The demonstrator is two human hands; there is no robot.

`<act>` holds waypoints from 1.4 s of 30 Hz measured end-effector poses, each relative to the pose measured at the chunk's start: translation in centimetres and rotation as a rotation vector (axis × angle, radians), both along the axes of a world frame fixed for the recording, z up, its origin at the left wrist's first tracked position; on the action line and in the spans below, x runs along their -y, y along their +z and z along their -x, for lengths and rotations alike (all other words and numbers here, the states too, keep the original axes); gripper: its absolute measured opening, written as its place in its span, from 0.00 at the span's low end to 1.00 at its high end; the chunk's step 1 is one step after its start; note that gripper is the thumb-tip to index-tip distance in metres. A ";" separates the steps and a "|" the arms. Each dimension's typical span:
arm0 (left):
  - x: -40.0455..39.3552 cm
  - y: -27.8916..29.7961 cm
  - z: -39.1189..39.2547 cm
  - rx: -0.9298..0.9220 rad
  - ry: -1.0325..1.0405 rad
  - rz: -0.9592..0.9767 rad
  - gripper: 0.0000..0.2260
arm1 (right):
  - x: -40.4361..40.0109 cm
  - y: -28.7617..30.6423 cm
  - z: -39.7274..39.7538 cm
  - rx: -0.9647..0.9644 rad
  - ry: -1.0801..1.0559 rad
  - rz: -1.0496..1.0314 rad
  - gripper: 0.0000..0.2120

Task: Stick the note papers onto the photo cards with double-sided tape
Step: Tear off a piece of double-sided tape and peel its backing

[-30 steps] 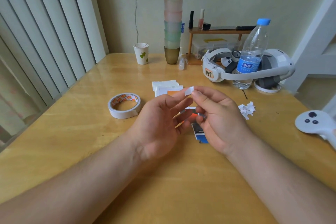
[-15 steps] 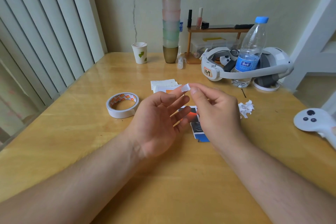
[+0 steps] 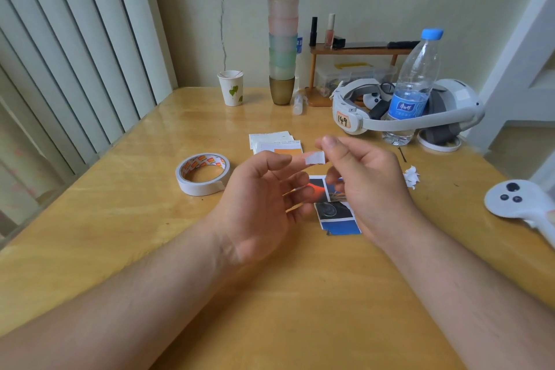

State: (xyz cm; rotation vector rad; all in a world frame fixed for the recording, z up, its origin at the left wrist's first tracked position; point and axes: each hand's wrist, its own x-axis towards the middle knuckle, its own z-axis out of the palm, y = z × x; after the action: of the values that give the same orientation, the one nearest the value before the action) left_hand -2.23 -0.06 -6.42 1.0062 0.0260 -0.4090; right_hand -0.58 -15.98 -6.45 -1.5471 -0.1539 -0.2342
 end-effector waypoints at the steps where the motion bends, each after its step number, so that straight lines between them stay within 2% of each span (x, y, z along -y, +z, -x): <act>1: 0.0 0.0 0.0 -0.001 0.002 -0.004 0.15 | 0.0 0.0 0.0 -0.008 0.018 -0.002 0.07; 7: -0.1 0.2 0.0 -0.012 0.001 0.004 0.15 | 0.2 -0.3 -0.1 -0.023 0.078 -0.057 0.05; 14: 0.0 0.2 0.0 0.004 -0.002 -0.046 0.18 | 0.3 -0.4 -0.2 0.012 0.042 -0.010 0.04; 20: 0.1 0.0 0.0 0.035 -0.012 -0.079 0.16 | 0.2 -0.4 -0.1 -0.015 0.048 -0.040 0.02; 26: 0.0 -0.4 0.0 0.106 -0.031 -0.163 0.19 | 0.1 -0.3 0.0 -0.012 0.020 -0.049 0.04; 35: 0.0 -0.2 0.0 0.124 -0.024 -0.183 0.23 | 0.2 -0.7 -0.3 -0.011 0.024 -0.052 0.05; 42: -0.2 0.3 0.2 0.130 0.009 -0.142 0.28 | 0.7 -0.6 -0.8 -0.009 0.004 -0.019 0.09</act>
State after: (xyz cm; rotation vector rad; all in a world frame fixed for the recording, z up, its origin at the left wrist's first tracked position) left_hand -2.40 0.15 -6.17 1.1705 -0.0583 -0.3358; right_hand 0.22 -16.64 -7.02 -1.5283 -0.1468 -0.2247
